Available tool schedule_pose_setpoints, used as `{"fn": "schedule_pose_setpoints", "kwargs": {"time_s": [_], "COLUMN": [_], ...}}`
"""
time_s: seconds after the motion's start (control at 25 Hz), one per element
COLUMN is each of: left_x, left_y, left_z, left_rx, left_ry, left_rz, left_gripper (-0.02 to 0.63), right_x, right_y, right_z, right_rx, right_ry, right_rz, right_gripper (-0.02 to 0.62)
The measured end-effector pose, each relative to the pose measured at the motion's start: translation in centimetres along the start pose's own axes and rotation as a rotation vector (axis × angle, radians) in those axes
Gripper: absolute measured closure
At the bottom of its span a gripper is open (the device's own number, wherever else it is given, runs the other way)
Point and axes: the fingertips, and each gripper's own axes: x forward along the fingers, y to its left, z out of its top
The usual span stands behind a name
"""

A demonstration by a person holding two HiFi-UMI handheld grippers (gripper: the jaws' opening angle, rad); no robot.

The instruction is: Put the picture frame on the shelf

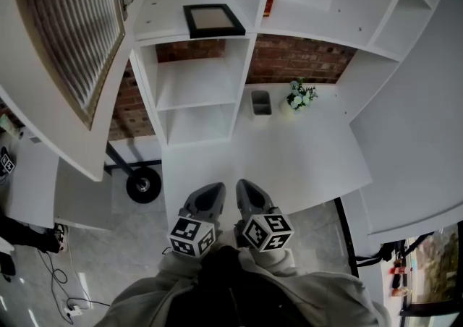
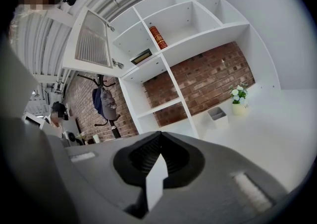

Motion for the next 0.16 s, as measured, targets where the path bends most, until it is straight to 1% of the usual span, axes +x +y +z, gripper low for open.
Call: {"fn": "schedule_pose_setpoints", "kwargs": {"time_s": [0.16], "left_x": [-0.23], "left_y": [0.37], "left_z": [-0.13], "left_rx": [-0.011], "left_ry": [0.000], "left_rz": [0.010], "left_gripper": [0.601], "right_x": [0.12], "right_y": [0.25], "right_z": [-0.23], "right_rx": [0.006], "right_ry": [0.007], "right_rz": [0.010], "right_gripper": [0.597]}}
